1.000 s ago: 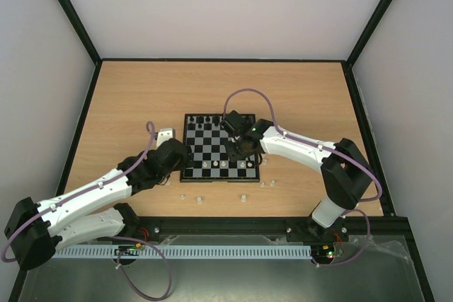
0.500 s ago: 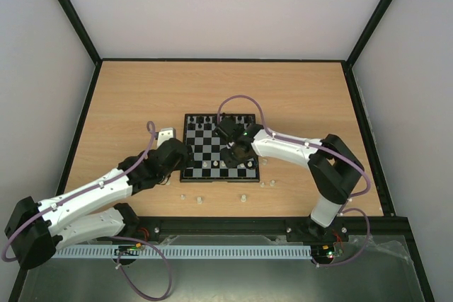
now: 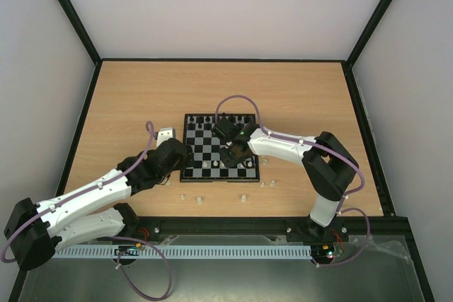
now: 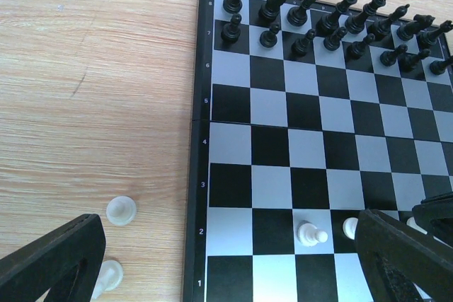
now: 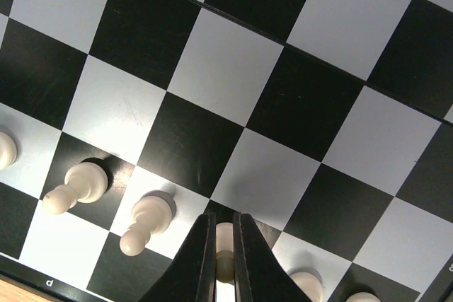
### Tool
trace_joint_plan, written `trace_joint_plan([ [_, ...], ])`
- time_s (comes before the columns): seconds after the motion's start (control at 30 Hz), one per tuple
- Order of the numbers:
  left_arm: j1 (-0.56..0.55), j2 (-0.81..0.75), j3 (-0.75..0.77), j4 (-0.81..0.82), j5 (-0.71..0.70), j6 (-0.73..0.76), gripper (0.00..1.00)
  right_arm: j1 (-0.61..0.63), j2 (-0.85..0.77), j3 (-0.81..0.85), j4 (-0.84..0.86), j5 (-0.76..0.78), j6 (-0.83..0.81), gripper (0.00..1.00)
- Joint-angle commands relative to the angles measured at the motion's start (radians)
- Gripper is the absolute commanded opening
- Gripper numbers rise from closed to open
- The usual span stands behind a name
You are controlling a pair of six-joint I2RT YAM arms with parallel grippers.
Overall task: Set up the chess pieces on the board
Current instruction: Place the chess piece on the chessboard.
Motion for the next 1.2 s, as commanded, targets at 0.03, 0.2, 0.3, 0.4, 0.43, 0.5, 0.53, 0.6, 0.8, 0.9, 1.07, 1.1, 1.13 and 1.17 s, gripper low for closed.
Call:
trace_joint_plan([
  [0.03,0.004,-0.014,-0.022,0.010,0.002,0.006,0.99,0.004,-0.025,0.002,-0.051,0.002,0.011,0.02],
  [0.2,0.005,-0.010,-0.026,0.019,0.011,0.005,0.99,0.004,-0.038,-0.005,-0.053,-0.005,0.017,0.02],
  [0.3,0.005,-0.006,-0.026,0.021,0.012,0.006,1.00,0.006,-0.043,-0.007,-0.056,-0.005,0.020,0.02],
  [0.4,0.004,-0.009,-0.028,0.019,0.014,0.005,0.99,0.008,-0.053,-0.011,-0.056,-0.002,0.022,0.04],
  [0.43,0.004,-0.010,-0.027,0.019,0.014,0.005,0.99,0.009,-0.054,-0.010,-0.057,-0.003,0.022,0.04],
  [0.5,0.004,-0.013,-0.031,0.020,0.015,0.003,0.99,0.008,-0.054,-0.013,-0.057,-0.003,0.023,0.05],
  [0.53,0.004,-0.013,-0.031,0.021,0.015,0.002,0.99,0.008,-0.053,-0.017,-0.056,-0.003,0.023,0.05],
  [0.6,0.003,-0.014,-0.035,0.020,0.018,0.000,1.00,0.008,-0.053,-0.021,-0.055,-0.003,0.026,0.05],
  [0.8,0.002,-0.018,-0.038,0.022,0.022,-0.005,0.99,0.008,-0.050,-0.037,-0.049,0.003,0.029,0.08],
  [0.9,0.000,-0.017,-0.037,0.023,0.022,-0.004,0.99,0.009,-0.047,-0.040,-0.044,0.004,0.030,0.09],
  [1.07,-0.001,-0.015,-0.040,0.024,0.020,-0.006,0.99,0.008,-0.044,-0.041,-0.037,0.005,0.029,0.18],
  [1.1,-0.002,-0.016,-0.041,0.024,0.020,-0.006,0.99,0.008,-0.044,-0.041,-0.034,0.005,0.030,0.21],
  [1.13,-0.001,-0.015,-0.041,0.023,0.020,-0.006,0.99,0.009,-0.046,-0.040,-0.033,0.005,0.030,0.26],
  [1.17,-0.002,-0.017,-0.041,0.024,0.020,-0.006,1.00,0.009,-0.047,-0.038,-0.032,0.005,0.030,0.30],
])
